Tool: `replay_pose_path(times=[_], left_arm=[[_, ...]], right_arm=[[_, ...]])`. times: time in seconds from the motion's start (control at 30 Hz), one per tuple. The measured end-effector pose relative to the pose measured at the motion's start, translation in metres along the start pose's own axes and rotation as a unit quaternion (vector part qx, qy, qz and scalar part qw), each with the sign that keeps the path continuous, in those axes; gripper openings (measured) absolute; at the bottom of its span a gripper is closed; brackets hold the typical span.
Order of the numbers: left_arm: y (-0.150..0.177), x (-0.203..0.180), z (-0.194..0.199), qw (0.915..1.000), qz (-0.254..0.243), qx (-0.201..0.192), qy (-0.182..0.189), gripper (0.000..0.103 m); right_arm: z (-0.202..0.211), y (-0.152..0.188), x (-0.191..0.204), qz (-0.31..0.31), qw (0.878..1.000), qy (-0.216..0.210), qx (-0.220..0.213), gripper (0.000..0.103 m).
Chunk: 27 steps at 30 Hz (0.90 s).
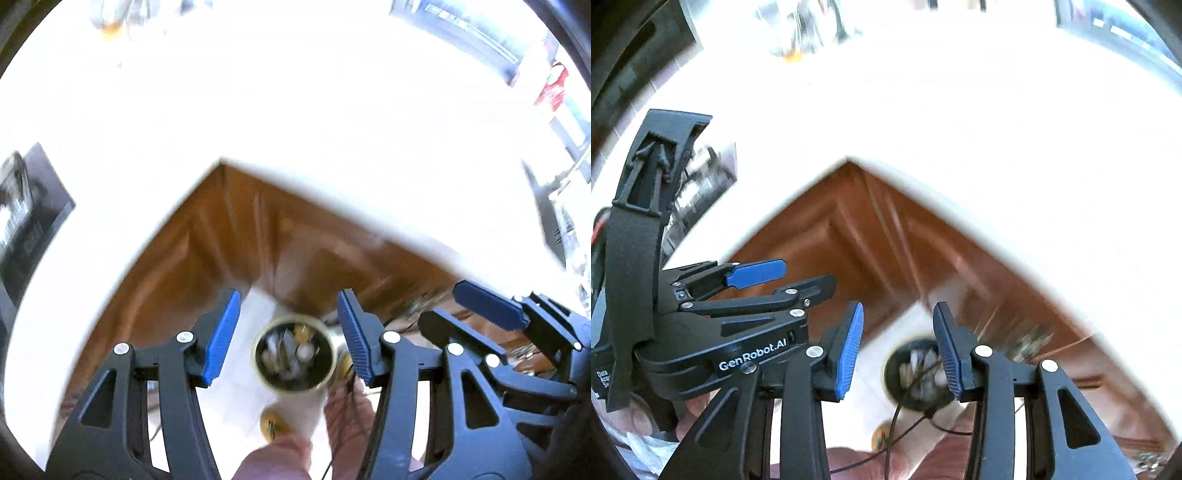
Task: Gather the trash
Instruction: 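Raise both grippers back up to the counter, then grasp the clear plastic bag with the right gripper while the left gripper grasps the patterned wrapper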
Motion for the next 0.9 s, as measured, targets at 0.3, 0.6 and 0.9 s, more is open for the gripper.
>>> replay_pose_path(times=[0.3, 0.6, 0.9], left_arm=[[-0.097, -0.061, 0.107, 0.9947, -0.050, -0.081, 0.037, 0.052], [-0.181, -0.138, 0.176, 0.9847, -0.081, -0.116, 0.102, 0.052], [-0.256, -0.221, 0.157, 0.9836, -0.097, -0.103, 0.112, 0.052]], right_arm=[[0.141, -0.085, -0.012, -0.028, 0.995, -0.005, -0.097, 0.041], [0.267, -0.164, -0.058, -0.052, 0.985, 0.001, -0.163, 0.041], [0.349, -0.238, -0.148, -0.074, 0.981, 0.016, -0.181, 0.041]])
Point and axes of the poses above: each gripper's, at about its wrist camera, not at the fingertips, and z roughly against the way its jaws point, x to its left, y to its underside, the point moved 6 cm from there along -z, roughly the way its jaws point, and after that the axes turned 3 degrees about -y, right-handed, at the moved point
